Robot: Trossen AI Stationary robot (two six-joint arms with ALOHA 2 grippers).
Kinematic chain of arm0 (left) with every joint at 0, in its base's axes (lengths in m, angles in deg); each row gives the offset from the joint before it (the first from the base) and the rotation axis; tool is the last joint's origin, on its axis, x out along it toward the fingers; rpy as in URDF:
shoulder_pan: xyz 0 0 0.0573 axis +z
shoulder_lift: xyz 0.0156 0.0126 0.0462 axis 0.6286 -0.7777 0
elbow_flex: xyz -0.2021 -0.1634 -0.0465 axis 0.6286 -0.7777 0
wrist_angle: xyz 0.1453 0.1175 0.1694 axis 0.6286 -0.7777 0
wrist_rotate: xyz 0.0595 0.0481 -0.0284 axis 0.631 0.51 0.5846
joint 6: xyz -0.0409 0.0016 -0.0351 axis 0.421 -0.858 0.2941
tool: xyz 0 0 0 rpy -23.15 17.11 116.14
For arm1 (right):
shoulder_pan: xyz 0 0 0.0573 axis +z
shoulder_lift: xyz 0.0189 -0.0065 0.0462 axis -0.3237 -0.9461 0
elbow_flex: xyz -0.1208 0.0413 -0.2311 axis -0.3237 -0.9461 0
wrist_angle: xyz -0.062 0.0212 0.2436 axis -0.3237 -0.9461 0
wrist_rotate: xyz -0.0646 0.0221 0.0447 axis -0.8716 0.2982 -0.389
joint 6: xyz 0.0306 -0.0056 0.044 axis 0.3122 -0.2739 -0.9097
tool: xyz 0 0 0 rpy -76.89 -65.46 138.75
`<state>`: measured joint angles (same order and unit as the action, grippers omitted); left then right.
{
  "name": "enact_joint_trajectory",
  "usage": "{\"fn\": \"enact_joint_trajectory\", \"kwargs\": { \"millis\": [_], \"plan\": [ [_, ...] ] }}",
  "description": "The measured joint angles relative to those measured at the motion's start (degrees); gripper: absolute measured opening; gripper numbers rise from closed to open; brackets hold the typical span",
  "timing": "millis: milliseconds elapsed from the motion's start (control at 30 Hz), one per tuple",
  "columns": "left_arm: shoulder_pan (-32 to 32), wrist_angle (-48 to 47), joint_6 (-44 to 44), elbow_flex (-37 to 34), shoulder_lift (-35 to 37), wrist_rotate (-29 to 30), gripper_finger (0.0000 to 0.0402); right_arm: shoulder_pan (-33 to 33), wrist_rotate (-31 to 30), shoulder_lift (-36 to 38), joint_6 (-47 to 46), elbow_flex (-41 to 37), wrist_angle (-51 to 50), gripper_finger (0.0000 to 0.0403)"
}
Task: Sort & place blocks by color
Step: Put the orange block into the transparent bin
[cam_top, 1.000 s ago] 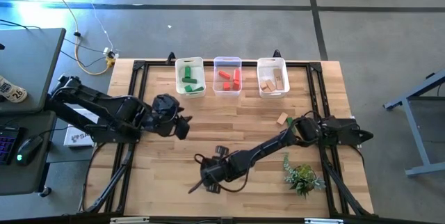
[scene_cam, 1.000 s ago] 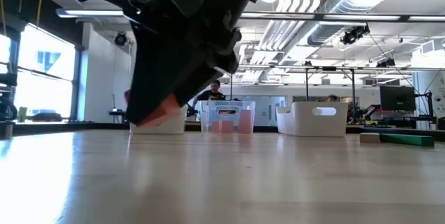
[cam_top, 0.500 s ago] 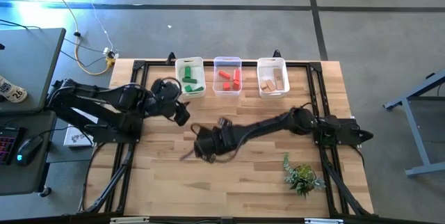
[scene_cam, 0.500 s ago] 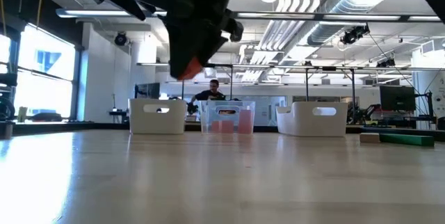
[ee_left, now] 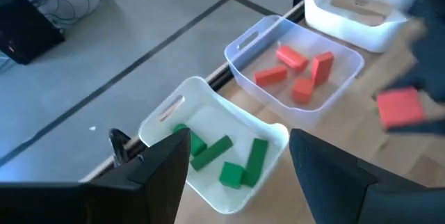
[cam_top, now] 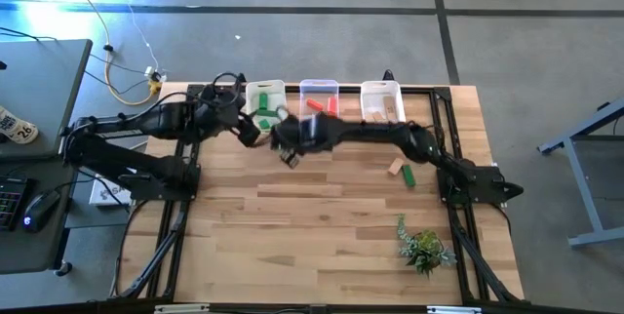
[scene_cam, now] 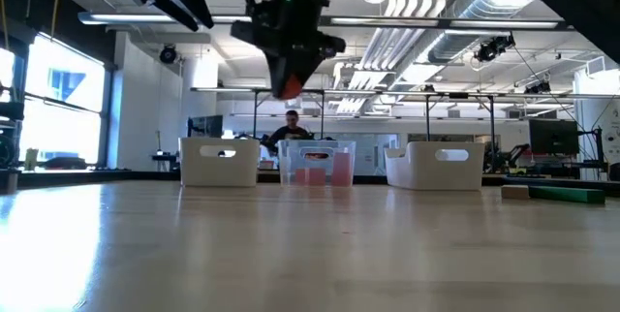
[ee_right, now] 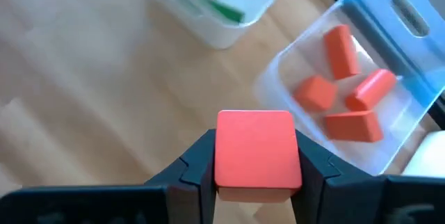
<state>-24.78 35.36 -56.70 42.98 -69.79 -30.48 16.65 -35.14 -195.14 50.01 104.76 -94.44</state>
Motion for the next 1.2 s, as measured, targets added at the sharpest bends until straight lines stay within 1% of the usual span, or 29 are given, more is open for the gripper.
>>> {"fn": "enact_joint_trajectory", "kwargs": {
  "millis": [167,400,533,600,733,833,967,1100,1200],
  "plan": [
    [3.0,1.4,-5.8,0.0,0.0,-1.1,0.0235,-5.4,1.8,0.2,1.1,0.0,0.1,0.0105],
    [6.5,1.5,-8.9,0.0,0.0,-3.2,0.0235,-13.0,7.9,0.2,4.7,0.0,0.6,0.0105],
    [7.8,1.9,-8.8,0.0,0.0,-4.3,0.0235,-17.1,13.0,0.2,6.1,-0.2,0.8,0.0105],
    [8.3,1.9,-7.7,0.0,0.0,-6.0,0.0235,-19.0,15.4,0.2,6.8,-1.2,1.4,0.0106],
    [8.8,2.0,-5.8,0.0,0.0,-10.0,0.0235,-22.4,17.3,0.2,10.3,-3.9,2.0,0.0117],
    [8.8,2.5,-5.4,0.0,-0.1,-10.2,0.0235,-24.1,18.3,0.2,11.4,-5.9,2.5,0.0113],
    [8.8,3.3,-5.4,0.0,-0.4,-10.2,0.0235,-25.7,24.0,0.2,13.5,-8.7,5.5,0.0111],
    [8.8,4.8,-5.4,0.0,-0.4,-10.2,0.0235,-26.4,26.1,0.2,14.4,-10.9,7.8,0.0131],
    [8.8,5.6,-5.4,0.0,-0.4,-10.2,0.0235,-26.4,25.3,0.2,16.2,-11.1,7.6,0.0151]
  ]
}}
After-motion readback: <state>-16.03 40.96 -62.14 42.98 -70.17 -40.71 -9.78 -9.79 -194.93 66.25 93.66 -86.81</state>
